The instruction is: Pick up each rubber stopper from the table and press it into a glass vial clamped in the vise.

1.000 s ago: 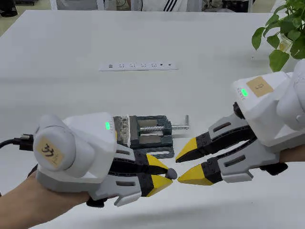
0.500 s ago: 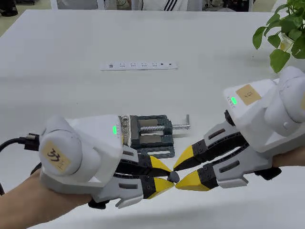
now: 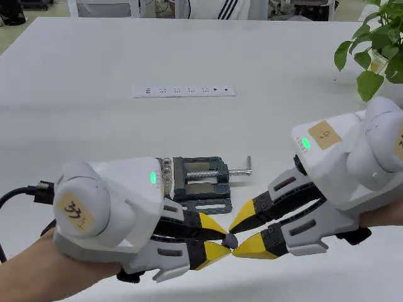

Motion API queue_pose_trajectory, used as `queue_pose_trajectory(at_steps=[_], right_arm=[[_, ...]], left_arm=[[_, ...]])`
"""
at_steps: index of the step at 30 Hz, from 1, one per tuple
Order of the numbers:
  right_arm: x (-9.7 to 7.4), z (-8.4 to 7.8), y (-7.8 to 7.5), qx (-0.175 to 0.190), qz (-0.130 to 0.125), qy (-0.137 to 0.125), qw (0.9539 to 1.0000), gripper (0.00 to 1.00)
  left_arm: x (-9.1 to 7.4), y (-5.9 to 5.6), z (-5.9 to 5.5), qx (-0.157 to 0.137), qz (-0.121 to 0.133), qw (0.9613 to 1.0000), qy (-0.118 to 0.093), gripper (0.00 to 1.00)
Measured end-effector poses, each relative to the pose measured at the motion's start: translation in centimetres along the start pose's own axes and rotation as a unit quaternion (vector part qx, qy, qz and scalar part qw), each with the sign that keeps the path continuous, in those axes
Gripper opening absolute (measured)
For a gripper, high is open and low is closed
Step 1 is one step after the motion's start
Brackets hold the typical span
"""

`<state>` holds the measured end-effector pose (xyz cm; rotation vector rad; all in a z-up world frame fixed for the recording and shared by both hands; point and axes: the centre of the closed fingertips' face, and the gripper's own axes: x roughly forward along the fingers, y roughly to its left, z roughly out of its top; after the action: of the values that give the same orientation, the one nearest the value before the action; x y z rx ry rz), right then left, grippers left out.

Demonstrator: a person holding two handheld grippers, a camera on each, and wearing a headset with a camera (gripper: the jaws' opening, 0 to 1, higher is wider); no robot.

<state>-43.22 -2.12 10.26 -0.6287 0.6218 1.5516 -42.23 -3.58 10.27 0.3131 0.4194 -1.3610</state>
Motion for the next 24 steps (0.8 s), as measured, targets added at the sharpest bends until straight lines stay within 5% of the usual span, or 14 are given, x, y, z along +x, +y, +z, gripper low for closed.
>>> queue_pose_trajectory(at_steps=[14, 24], right_arm=[[0.02, -0.17, -0.48, -0.021, -0.006, 0.014, 0.9997, 0.08], [0.07, -0.38, -0.86, -0.027, -0.002, 0.019, 0.9995, 0.07]], left_arm=[[-0.03, 0.32, -0.08, -0.025, 0.000, 0.9997, -0.003, 0.04], [0.05, 0.36, -0.10, 0.005, 0.005, 1.0000, 0.003, 0.04]])
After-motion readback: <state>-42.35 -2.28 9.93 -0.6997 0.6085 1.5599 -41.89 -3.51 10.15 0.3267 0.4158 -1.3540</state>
